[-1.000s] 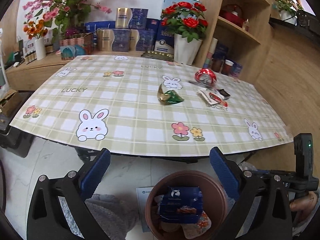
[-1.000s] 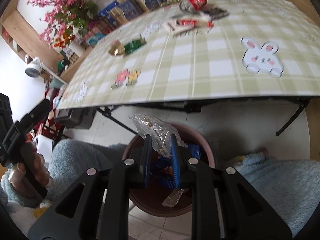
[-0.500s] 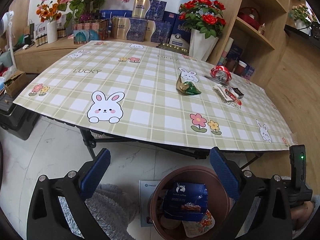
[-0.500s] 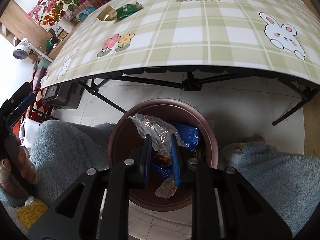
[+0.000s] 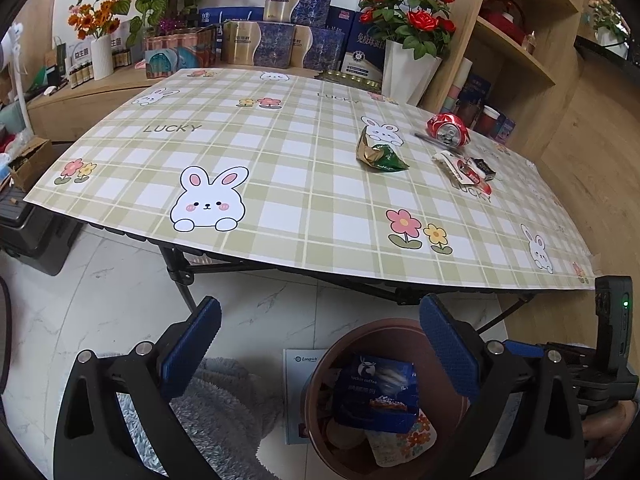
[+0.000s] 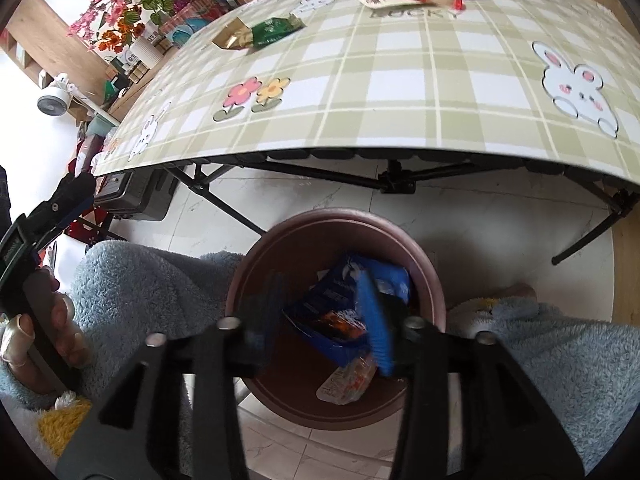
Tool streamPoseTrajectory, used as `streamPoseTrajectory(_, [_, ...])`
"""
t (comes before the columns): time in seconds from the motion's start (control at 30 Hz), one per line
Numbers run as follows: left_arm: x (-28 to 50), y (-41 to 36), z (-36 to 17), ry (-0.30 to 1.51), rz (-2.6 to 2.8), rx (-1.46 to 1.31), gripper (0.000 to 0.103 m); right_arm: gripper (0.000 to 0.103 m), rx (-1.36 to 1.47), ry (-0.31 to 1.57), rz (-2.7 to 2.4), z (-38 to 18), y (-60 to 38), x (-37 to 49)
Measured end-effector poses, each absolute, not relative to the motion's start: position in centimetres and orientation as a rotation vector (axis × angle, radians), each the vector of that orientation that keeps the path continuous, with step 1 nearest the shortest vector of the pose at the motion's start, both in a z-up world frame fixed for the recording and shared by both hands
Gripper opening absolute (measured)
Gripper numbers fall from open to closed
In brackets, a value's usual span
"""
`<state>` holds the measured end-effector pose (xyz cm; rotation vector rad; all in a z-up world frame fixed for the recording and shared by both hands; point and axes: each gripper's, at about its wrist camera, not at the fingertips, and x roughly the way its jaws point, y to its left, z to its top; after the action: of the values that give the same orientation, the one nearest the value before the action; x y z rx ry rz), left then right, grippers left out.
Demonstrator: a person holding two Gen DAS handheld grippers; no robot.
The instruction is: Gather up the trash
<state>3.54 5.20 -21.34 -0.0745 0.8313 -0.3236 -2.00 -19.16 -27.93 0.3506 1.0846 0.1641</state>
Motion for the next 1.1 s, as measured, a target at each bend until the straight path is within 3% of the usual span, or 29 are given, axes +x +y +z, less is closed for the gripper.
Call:
streamPoseTrajectory(0.03, [3.6, 5.2, -21.3, 0.831, -0.321, -0.076, 0.097, 0.063, 0.349, 1.074, 0.164, -27.7, -19.2, -2.0])
streamPoseTrajectory(0.1, [3.6, 5.2, -21.3, 0.828, -0.317, -0.077, 0.097, 0.091, 0.336, 1.041, 0.153, -27.0, -19.4, -2.1])
streamPoseTrajectory(0.17, [3.6, 5.1, -21.3, 0.828, -0.312, -0.070, 0.097, 0.097, 0.318, 1.001, 0.142, -26.2, -19.7, -2.2])
streamPoseTrajectory(0.63, [3.6, 3.9, -19.7, 0.748, -0.335, -0.022, 0.097, 0.097, 0.313, 0.812, -0.017, -21.0, -24.4, -1.2])
streamPoseTrajectory(1.1, [6.6, 2.9, -17.9, 0.715, -0.355, 0.004, 0.097, 0.097, 0.383, 0.787, -0.024, -20.0, -27.5, -0.3])
